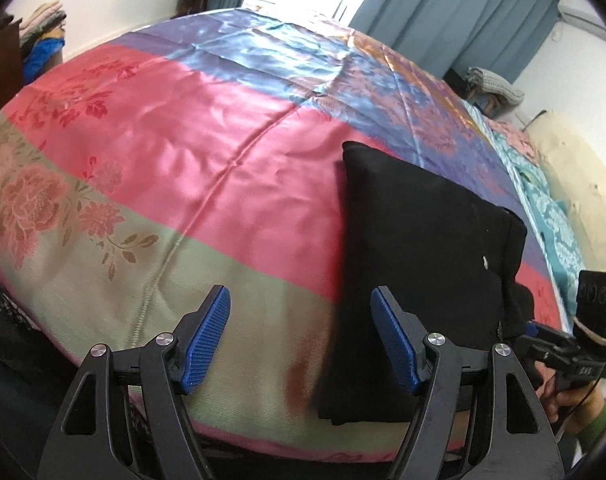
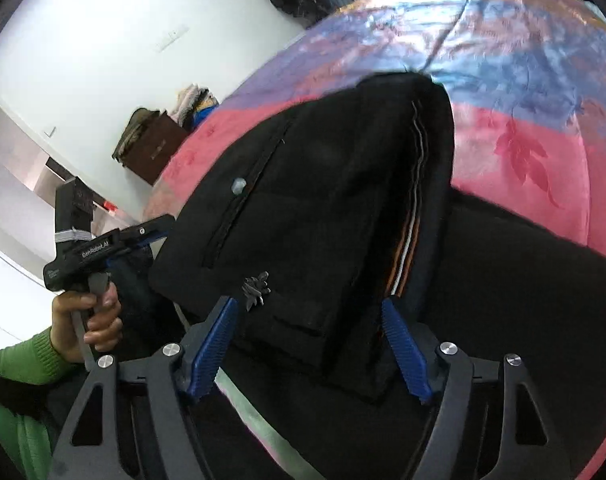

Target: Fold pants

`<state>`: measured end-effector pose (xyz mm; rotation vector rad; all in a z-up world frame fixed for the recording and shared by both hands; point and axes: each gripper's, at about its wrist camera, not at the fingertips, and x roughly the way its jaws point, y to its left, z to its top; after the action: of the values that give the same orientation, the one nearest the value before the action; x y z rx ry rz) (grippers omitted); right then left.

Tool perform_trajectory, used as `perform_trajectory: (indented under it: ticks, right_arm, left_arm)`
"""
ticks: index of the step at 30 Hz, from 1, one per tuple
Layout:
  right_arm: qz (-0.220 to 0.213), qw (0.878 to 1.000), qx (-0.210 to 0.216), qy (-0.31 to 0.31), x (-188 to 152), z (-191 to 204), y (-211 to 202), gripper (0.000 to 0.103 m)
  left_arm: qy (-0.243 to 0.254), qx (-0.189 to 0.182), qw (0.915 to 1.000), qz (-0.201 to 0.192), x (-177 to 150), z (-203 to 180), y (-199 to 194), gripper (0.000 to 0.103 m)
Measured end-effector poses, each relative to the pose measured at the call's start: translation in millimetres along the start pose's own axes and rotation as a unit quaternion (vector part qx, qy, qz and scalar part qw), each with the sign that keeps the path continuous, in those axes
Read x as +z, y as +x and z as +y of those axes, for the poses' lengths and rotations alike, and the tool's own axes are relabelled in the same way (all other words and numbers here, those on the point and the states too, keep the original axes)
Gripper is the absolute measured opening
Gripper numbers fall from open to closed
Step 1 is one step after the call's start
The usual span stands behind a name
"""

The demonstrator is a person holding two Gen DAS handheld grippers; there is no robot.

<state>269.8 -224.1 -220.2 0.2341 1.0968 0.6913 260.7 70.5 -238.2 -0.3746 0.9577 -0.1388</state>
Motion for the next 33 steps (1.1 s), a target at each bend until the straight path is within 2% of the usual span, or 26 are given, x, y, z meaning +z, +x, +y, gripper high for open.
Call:
perform_trajectory:
  ticks: [4,8,10,12,14,15,17,22,29,33]
  right_arm:
    - [0.022,0.999,0.028,0.012,6.2,-5.4,-0.3,0.074]
    - [0.017,0.984,0.146,0.103,12.0,-22.4,-2.9,0.074]
    - [0.011,0.972,0.18,0.149,15.1,-33.3,1.2,0.073]
    - [0.011,0.966,0.177,0.188,18.1,-43.0,11.0,0.07]
    - [0.022,0.968,0.141,0.204,23.1,-43.7,22.8,0.046]
    - [0.032,0.974,0.108,0.196,26.7,-38.0,26.4,0.029]
    - [0.023,0.981,0.091,0.171,30.9,-24.0,19.4,0.022]
    - [-0.047,0.983,0.117,0.137,38.2,9.5,-44.3,0.018]
    - [-0.122,0.982,0.099,0.104,37.8,43.7,-125.4,0.018]
    - [-0.137,0.982,0.076,0.109,18.1,31.9,-157.6,0.018]
  left_arm:
    - [-0.017,0.005,0.9998,-0.002,2.8,6.1,0.0,0.074]
    - [-0.027,0.011,0.9996,-0.002,3.7,11.5,1.3,0.074]
    - [-0.026,0.013,0.9996,-0.001,3.2,11.7,1.8,0.074]
    - [-0.024,0.015,0.9996,0.0,2.8,11.0,2.1,0.074]
    - [-0.023,0.016,0.9996,0.0,2.7,11.4,1.9,0.074]
    - [-0.023,0.018,0.9996,-0.001,2.8,12.5,1.5,0.074]
    - [-0.029,0.022,0.9993,-0.002,3.3,15.9,-0.7,0.074]
    - [-0.042,0.014,0.9989,-0.01,7.0,20.1,-13.1,0.074]
    - [-0.012,-0.007,0.9997,-0.021,6.7,-5.5,-24.7,0.074]
    - [0.007,-0.011,0.9998,-0.016,4.3,-18.1,-25.4,0.074]
